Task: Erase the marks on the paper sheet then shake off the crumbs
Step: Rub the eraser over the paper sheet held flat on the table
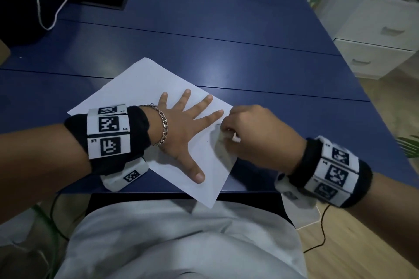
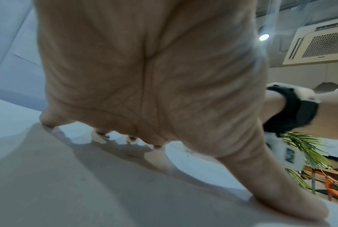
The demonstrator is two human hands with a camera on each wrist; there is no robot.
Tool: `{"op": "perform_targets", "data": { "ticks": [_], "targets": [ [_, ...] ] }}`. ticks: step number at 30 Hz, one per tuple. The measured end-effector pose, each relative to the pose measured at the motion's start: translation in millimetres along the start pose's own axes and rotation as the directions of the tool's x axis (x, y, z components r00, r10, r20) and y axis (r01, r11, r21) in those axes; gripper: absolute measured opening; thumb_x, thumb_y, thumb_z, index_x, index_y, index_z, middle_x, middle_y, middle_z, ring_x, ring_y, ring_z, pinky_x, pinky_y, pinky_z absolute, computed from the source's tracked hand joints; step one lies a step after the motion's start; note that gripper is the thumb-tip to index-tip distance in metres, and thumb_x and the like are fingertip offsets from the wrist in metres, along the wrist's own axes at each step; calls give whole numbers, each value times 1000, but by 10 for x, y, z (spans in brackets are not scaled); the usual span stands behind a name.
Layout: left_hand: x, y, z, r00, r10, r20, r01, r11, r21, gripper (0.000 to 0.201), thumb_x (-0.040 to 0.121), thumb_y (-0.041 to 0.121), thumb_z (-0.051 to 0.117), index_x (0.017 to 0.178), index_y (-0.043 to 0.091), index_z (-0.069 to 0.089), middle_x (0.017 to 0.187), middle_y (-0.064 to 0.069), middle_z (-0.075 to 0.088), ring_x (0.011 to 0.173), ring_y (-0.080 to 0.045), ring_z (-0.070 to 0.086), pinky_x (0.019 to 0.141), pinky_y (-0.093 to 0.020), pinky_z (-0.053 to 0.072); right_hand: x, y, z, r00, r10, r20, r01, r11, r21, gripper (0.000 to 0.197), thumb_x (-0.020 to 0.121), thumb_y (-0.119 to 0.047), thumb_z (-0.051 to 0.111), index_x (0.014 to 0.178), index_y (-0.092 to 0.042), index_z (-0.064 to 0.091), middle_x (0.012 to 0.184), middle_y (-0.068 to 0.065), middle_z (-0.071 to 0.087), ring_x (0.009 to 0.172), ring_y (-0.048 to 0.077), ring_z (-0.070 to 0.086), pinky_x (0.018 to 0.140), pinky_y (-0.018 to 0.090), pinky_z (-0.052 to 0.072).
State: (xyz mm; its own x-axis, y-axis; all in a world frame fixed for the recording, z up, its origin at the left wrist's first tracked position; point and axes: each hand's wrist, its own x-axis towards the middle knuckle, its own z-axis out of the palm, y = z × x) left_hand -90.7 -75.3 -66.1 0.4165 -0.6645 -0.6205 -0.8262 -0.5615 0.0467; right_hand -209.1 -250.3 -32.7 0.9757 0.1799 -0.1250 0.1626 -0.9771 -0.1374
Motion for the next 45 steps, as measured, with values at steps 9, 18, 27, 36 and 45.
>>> {"op": "perform_targets", "data": {
  "ticks": [9, 18, 27, 36, 45],
  "targets": [
    [-4, -50, -63, 999, 31, 21, -33, 996, 79, 159, 41, 101, 69, 144, 55, -43, 155, 14, -54, 150, -39, -40, 115, -79, -11, -20, 538, -99, 989, 123, -78, -115, 989, 95, 11, 87, -26, 65, 89, -24, 76, 87, -8, 71, 78, 17, 66, 75, 39, 57],
    [40, 59, -327, 988, 115, 103, -125, 988, 94, 141, 62, 90, 72, 149, 57, -34, 160, 14, -47, 154, -36, -33, 120, -73, -9, -116, 572, 26, 992, 110, -64, -98, 982, 161, 9, 89, -29, 69, 86, -26, 78, 89, -9, 72, 75, 12, 63, 73, 32, 53],
    [110, 83, -184, 994, 93, 59, -98, 991, 95, 145, 50, 98, 69, 140, 65, -40, 157, 20, -50, 151, -39, -37, 114, -82, -6, -153, 383, 81, 989, 104, -104, -89, 986, 143, 12, 89, -32, 69, 94, -24, 76, 85, -9, 65, 74, 10, 58, 73, 30, 53],
    [133, 95, -166, 996, 68, 64, -75, 991, 107, 152, 42, 98, 71, 138, 65, -42, 154, 21, -53, 150, -38, -39, 112, -84, -3, -280, 99, 136, 999, -30, 38, 26, 995, 95, 19, 86, -27, 59, 69, -19, 57, 71, -5, 52, 63, 19, 51, 60, 37, 48],
    [146, 115, -184, 996, 52, 77, -59, 993, 104, 156, 39, 97, 74, 137, 65, -43, 153, 21, -54, 149, -39, -41, 111, -86, 0, -300, -78, 127, 996, -85, 38, 79, 989, 124, 15, 83, -31, 48, 70, -26, 47, 73, -10, 44, 63, 17, 46, 59, 36, 48]
  ]
}}
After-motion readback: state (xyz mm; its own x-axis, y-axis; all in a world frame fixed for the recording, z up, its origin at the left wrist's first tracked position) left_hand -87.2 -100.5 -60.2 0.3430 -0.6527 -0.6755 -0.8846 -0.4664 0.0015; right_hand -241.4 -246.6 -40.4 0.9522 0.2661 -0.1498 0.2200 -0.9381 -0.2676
